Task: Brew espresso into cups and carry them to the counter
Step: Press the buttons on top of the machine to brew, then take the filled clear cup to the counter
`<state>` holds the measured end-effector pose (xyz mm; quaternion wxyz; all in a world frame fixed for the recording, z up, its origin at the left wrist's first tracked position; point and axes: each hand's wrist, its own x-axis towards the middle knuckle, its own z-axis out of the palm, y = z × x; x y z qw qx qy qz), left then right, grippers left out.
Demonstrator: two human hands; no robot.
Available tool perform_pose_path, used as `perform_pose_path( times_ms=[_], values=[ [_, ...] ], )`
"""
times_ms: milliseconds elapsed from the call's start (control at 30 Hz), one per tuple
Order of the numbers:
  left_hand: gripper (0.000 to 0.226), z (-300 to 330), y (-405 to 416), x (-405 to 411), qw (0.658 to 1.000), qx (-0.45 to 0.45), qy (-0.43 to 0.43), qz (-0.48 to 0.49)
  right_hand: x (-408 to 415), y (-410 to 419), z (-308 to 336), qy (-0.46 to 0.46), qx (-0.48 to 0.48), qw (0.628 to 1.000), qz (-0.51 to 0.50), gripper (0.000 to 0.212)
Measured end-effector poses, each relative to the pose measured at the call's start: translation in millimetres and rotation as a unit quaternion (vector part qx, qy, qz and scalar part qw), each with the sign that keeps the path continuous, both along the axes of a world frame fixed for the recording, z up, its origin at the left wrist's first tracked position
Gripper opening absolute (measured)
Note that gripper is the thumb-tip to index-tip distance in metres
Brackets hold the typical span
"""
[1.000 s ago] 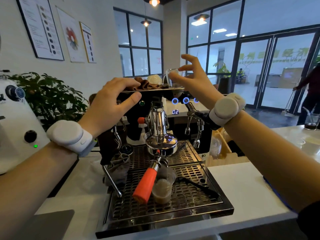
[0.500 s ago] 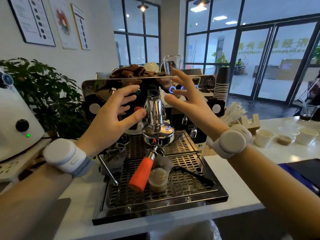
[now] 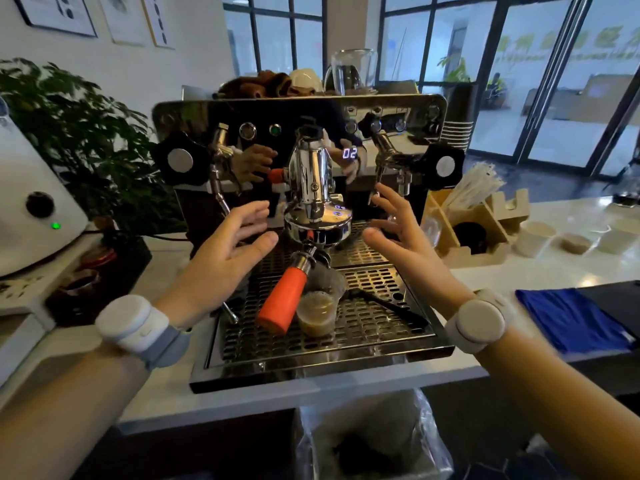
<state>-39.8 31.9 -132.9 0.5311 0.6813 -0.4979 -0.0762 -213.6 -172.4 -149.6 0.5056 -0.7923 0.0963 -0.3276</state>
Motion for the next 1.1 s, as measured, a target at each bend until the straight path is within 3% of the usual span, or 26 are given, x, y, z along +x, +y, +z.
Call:
perform_pose_path(
  times_ms=[233,367,533,767,900,1100],
  values=[
    [0.058,-40.0,-0.6,4.6,0.996,0.022,0.082,0.014,-6.8,-8.6,-49.0,0.083,0.019,0.996,0.012,0.067],
    [0.057,-70.8,-3.5,9.3,0.990,0.066,0.124,-0.007,-3.9,-6.1,-72.8,0.143,0.021,0.989,0.036,0.080],
    [0.087,-93.8,-8.6,5.5,0.985,0.155,0.066,-0.025,8.3,3.8,-88.0,0.190,0.055,0.976,0.092,0.092],
    [0.066,-116.3,-23.2,-1.1,0.975,0.170,0.133,-0.059,24.3,13.1,-91.7,0.187,0.121,0.969,0.106,0.081],
    [0.063,-125.3,-29.6,-5.0,0.974,0.163,0.149,-0.058,28.3,18.2,-96.5,0.167,0.151,0.970,0.095,0.067],
    [0.056,-124.2,-34.4,-11.4,0.976,0.140,0.161,-0.049,27.6,18.9,-101.3,0.153,0.149,0.974,0.082,0.064]
  ],
)
